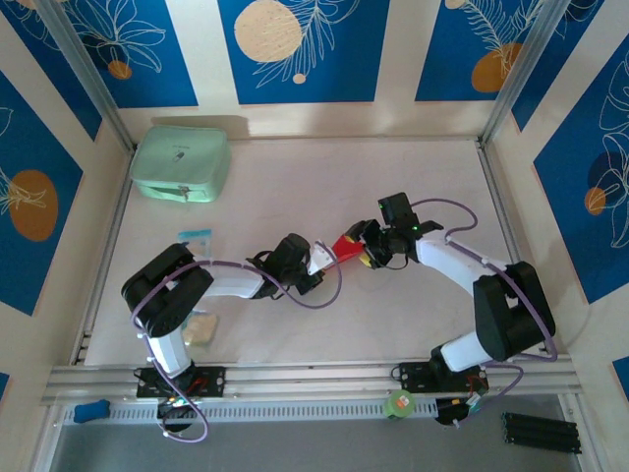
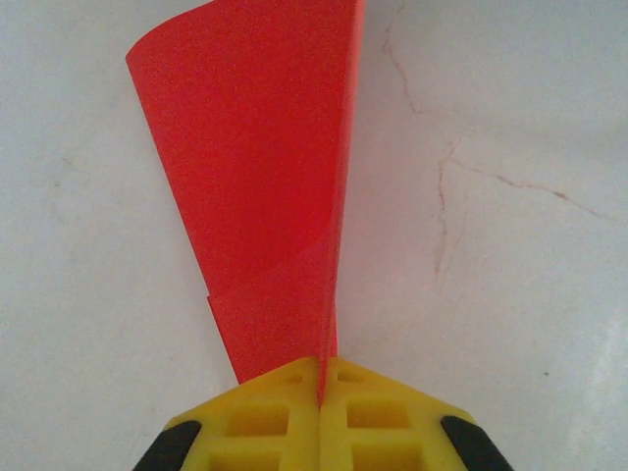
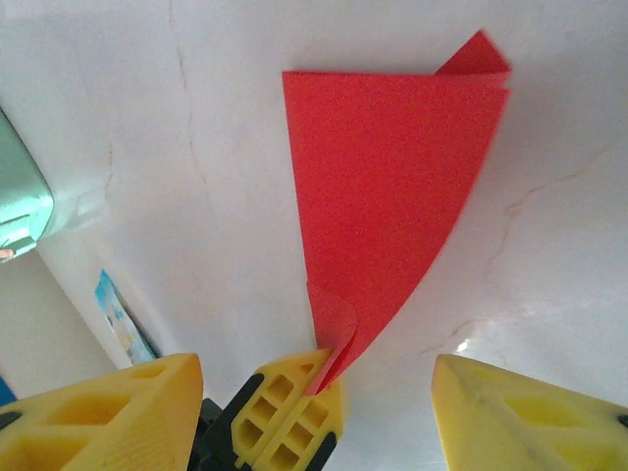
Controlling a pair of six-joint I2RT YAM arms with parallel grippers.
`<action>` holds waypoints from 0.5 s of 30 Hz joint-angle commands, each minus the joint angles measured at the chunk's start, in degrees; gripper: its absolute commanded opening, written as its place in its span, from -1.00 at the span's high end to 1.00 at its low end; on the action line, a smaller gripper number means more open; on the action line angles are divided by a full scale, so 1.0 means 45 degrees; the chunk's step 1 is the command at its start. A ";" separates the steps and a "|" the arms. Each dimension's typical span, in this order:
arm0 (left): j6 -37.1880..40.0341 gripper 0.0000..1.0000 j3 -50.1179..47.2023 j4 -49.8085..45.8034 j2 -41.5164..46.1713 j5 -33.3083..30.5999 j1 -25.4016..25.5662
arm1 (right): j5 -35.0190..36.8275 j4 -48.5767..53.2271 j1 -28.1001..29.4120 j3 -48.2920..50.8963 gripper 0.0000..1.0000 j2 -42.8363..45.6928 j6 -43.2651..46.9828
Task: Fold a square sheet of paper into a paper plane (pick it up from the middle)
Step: Fold the wing for the fifth time at the center of the table.
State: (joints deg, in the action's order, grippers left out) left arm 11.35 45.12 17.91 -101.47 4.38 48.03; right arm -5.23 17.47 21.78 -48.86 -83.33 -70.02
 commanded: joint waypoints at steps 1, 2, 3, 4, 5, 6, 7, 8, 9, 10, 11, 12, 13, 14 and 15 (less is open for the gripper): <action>-0.0848 1.00 -0.0164 0.0063 -0.0244 0.0682 0.0015 | 0.0636 0.0802 -0.0117 0.0346 -0.26 0.0300 0.0436; -0.0932 1.00 -0.0145 0.0041 -0.0262 0.0749 0.0016 | 0.0631 0.0804 -0.0158 0.0398 -0.26 0.0324 0.0442; -0.0993 1.00 -0.0145 0.0023 -0.0273 0.0810 0.0010 | 0.0626 0.0805 -0.0186 0.0437 -0.26 0.0316 0.0430; -0.1084 1.00 -0.0162 0.0016 -0.0301 0.0904 -0.0009 | 0.0617 0.0804 -0.0200 0.0456 -0.26 0.0323 0.0413; -0.1143 1.00 -0.0154 0.0004 -0.0350 0.0998 -0.0009 | 0.0634 0.0799 -0.0226 0.0501 -0.26 0.0335 0.0403; -0.1174 1.00 -0.0135 -0.0030 -0.0404 0.1087 -0.0009 | 0.0638 0.0805 -0.0218 0.0506 -0.26 0.0324 0.0379; -0.1207 1.00 -0.0097 -0.0107 -0.0456 0.1180 -0.0020 | 0.0636 0.0794 -0.0247 0.0526 -0.26 0.0331 0.0384; -0.1229 1.00 -0.0070 -0.0197 -0.0525 0.1214 -0.0021 | 0.0655 0.0800 -0.0250 0.0545 -0.27 0.0325 0.0365; -0.1254 1.00 -0.0045 -0.0263 -0.0551 0.1248 -0.0028 | 0.0655 0.0804 -0.0258 0.0560 -0.26 0.0326 0.0364; -0.1269 1.00 -0.0047 -0.0312 -0.0571 0.1270 -0.0029 | 0.0673 0.0804 -0.0276 0.0565 -0.27 0.0339 0.0355; -0.1264 1.00 -0.0048 -0.0361 -0.0600 0.1306 -0.0029 | 0.0660 0.0807 -0.0291 0.0566 -0.26 0.0336 0.0364; -0.1254 1.00 -0.0035 -0.0405 -0.0602 0.1311 -0.0029 | 0.0657 0.0804 -0.0303 0.0584 -0.26 0.0346 0.0364; -0.1254 1.00 -0.0009 -0.0476 -0.0634 0.1330 -0.0016 | 0.0641 0.0790 -0.0327 0.0585 -0.27 0.0349 0.0364; -0.1254 1.00 -0.0008 -0.0518 -0.0669 0.1350 -0.0029 | 0.0589 0.0766 -0.0346 0.0585 -0.26 0.0329 0.0376; -0.1278 1.00 -0.0008 -0.0543 -0.0674 0.1350 -0.0023 | 0.0539 0.0742 -0.0345 0.0581 -0.26 0.0325 0.0384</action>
State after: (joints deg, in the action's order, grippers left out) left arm 6.28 45.06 18.00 -102.94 8.45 47.94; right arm -2.94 19.79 20.71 -47.07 -82.81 -68.97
